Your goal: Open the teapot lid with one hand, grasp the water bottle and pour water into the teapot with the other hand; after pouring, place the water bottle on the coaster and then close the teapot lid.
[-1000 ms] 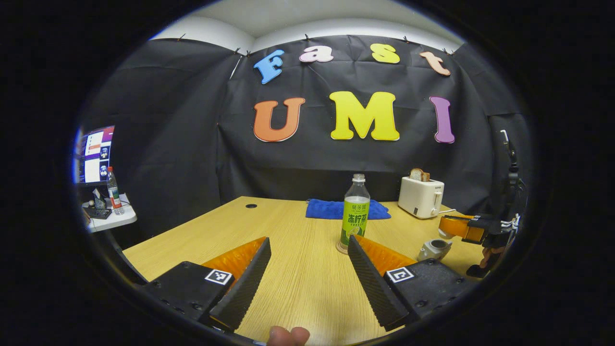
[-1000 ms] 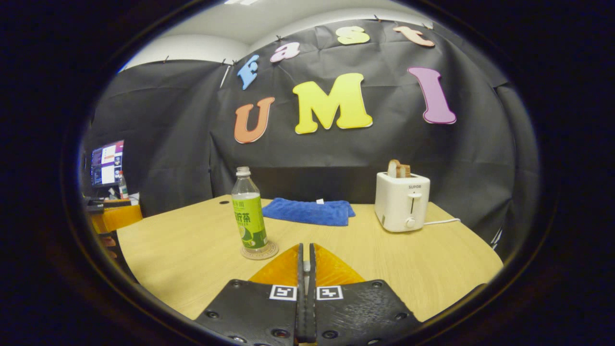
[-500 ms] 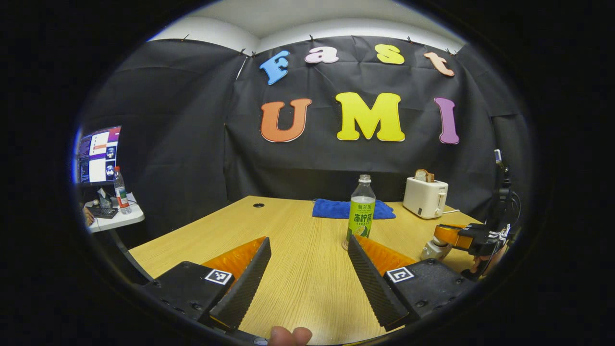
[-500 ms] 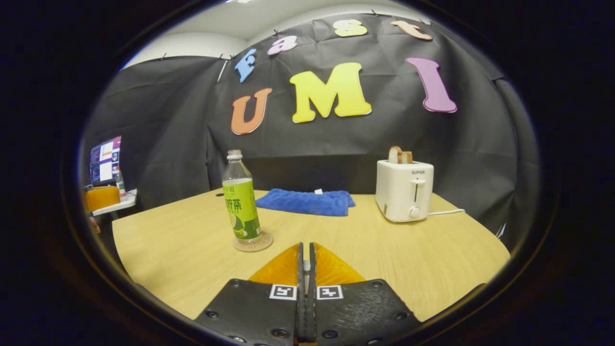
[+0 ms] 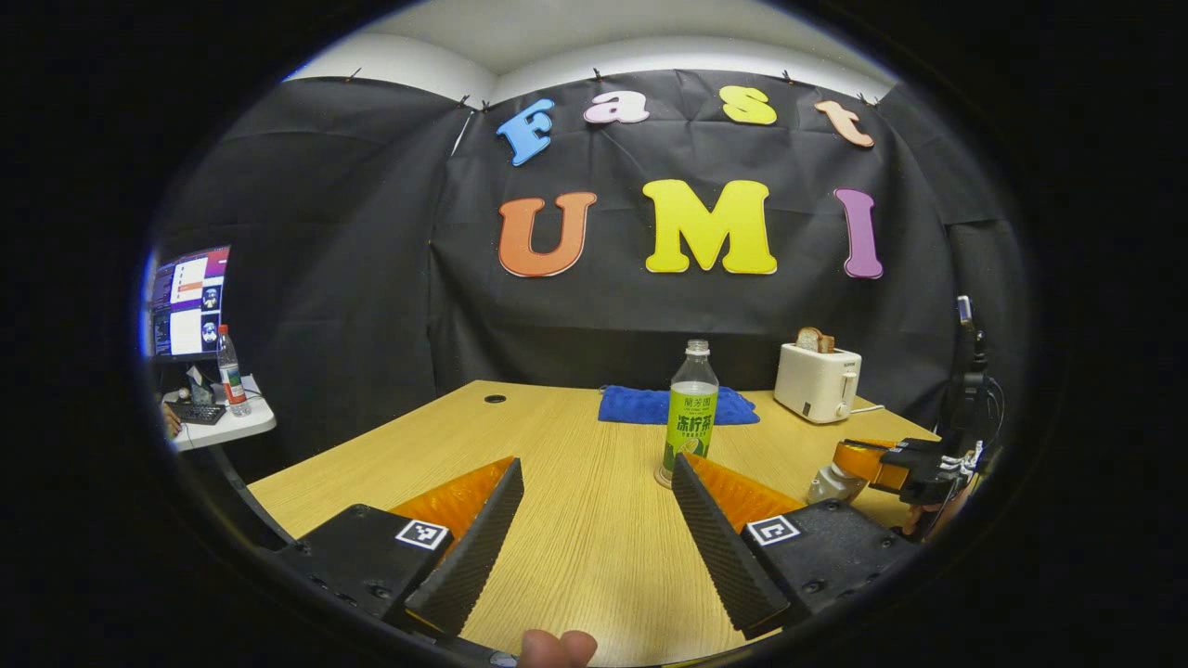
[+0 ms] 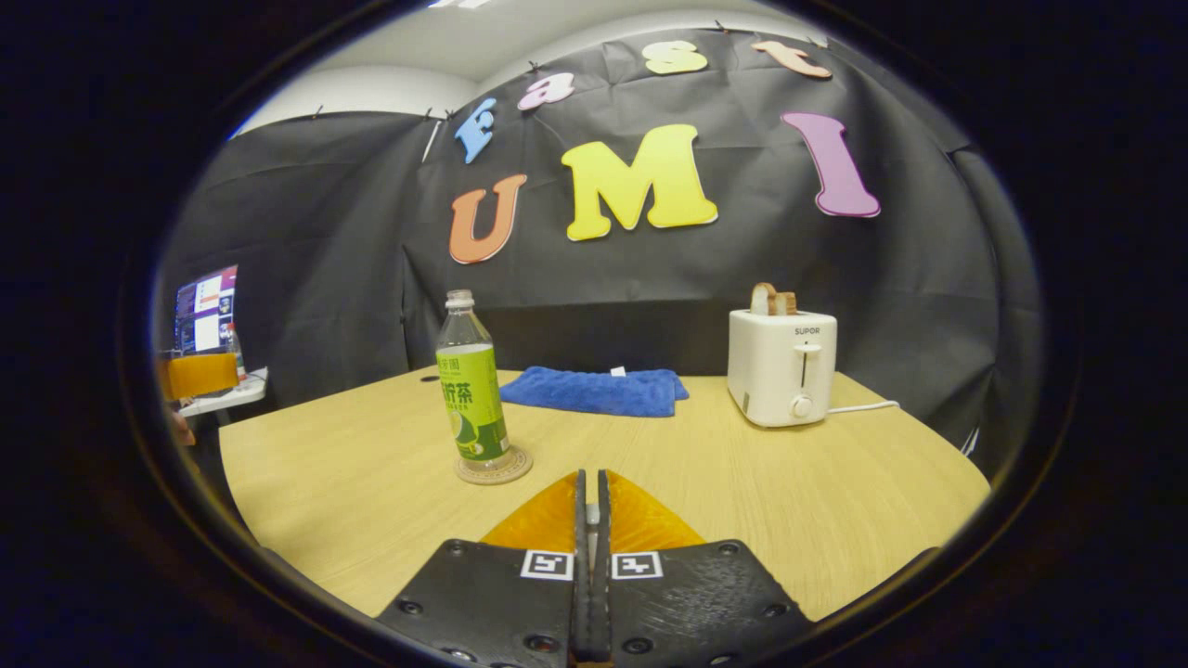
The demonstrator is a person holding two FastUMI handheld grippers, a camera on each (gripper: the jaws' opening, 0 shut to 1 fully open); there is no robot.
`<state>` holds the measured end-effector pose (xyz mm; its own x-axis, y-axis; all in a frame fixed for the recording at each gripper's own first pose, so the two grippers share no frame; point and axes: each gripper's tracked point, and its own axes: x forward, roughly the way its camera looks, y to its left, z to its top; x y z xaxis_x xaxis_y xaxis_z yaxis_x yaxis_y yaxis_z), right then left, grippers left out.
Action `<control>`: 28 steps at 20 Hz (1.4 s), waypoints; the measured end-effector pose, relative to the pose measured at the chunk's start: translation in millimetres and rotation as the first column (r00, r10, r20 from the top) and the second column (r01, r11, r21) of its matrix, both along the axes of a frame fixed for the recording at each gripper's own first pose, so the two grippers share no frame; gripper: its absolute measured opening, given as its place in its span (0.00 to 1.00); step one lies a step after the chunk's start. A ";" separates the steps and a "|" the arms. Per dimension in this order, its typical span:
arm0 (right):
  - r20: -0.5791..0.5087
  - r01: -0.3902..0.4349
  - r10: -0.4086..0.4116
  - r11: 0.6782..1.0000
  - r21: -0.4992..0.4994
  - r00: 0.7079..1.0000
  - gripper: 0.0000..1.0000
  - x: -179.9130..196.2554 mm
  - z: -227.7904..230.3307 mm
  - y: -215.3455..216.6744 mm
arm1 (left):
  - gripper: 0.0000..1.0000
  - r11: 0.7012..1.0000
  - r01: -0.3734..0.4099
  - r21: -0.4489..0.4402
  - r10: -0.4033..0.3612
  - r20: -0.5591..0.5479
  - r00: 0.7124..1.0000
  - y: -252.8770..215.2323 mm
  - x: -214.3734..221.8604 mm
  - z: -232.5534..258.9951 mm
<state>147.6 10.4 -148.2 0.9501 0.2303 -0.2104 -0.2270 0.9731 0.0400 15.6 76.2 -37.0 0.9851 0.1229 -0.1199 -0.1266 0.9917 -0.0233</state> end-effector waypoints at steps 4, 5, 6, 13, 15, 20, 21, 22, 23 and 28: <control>-0.002 0.013 -0.013 1.000 -0.004 1.000 0.00 0.4 -2.8 -1.0 | 1.00 1.000 0.007 0.010 -0.007 0.005 1.000 -5.0 -1.2 3.1; -0.004 0.019 -0.019 1.000 -0.007 1.000 0.00 1.5 -3.9 -1.2 | 1.00 1.000 0.008 0.011 -0.008 0.005 1.000 -6.0 0.1 3.1; -0.001 0.026 -0.026 1.000 -0.014 1.000 0.01 0.4 -1.7 -1.3 | 1.00 1.000 0.011 0.012 -0.011 0.004 1.000 -7.3 0.5 3.5; 0.098 0.096 -0.095 0.995 -0.013 0.991 0.49 -15.7 48.2 -14.6 | 1.00 0.999 0.033 0.023 -0.034 0.037 0.999 -24.2 -1.1 15.1; 0.151 0.133 -0.127 0.991 -0.030 0.980 0.82 -33.2 72.6 -24.2 | 1.00 0.998 0.049 0.031 -0.051 0.057 0.997 -38.3 1.5 16.5; 0.241 0.187 -0.168 0.981 -0.059 0.956 0.98 -93.4 117.2 -36.3 | 1.00 0.993 0.113 0.018 -0.114 0.094 0.989 -68.1 -8.4 25.1; 0.245 0.196 -0.174 0.978 -0.069 0.954 0.96 -105.7 119.1 -36.5 | 1.00 0.991 0.130 0.008 -0.130 0.093 0.987 -74.2 -9.9 24.2; 0.251 0.202 -0.178 0.977 -0.075 0.951 0.98 -117.9 121.8 -34.1 | 1.00 0.990 0.144 0.002 -0.144 0.093 0.985 -79.0 -11.6 23.4; 0.252 0.210 -0.185 0.974 -0.078 0.950 0.98 -128.1 121.5 -32.3 | 1.00 0.988 0.152 0.005 -0.152 0.094 0.984 -80.5 -11.6 22.5; 0.247 0.234 -0.220 0.972 -0.028 0.944 0.95 -157.1 115.1 -20.4 | 1.00 0.991 0.135 0.003 -0.135 0.082 0.987 -79.0 -17.4 22.4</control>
